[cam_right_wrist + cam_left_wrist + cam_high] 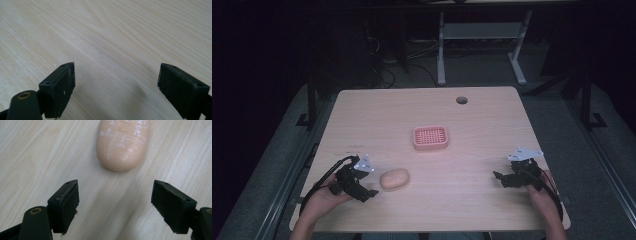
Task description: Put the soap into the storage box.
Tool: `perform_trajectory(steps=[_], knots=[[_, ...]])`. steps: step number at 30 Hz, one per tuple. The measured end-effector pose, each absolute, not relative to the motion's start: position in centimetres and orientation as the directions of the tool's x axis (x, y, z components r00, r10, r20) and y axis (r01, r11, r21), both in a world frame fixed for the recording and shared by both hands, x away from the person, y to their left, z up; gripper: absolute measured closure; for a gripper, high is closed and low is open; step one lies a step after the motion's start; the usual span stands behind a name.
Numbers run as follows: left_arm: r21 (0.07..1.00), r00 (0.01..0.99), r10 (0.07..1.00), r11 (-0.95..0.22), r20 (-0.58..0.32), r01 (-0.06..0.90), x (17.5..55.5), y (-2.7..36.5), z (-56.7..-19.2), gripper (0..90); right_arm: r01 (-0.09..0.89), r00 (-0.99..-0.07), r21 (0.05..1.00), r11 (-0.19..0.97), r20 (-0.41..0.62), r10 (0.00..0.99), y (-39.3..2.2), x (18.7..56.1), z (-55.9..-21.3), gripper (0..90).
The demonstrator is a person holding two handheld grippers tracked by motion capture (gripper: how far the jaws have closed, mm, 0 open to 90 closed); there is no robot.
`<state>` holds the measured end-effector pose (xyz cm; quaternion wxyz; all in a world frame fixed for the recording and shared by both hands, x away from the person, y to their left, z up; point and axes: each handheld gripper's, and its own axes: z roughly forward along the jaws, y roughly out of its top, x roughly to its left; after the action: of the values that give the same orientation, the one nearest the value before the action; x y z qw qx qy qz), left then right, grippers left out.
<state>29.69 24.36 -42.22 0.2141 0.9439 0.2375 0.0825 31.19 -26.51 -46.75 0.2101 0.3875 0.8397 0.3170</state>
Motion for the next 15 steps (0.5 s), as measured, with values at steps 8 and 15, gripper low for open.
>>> perform_trajectory(steps=[8,15], knots=[[0.43,0.881,0.471,-0.807,0.053,0.406,30.1,23.6,-42.2,22.1,0.517,-0.614,0.695,0.5,-0.106,0.782,-26.5,31.2,-46.8,13.9],[0.423,0.887,0.46,-0.814,0.049,0.399,30.5,22.9,-42.1,22.1,0.517,-0.615,0.695,0.499,-0.103,0.782,-26.5,31.2,-46.8,13.9]])
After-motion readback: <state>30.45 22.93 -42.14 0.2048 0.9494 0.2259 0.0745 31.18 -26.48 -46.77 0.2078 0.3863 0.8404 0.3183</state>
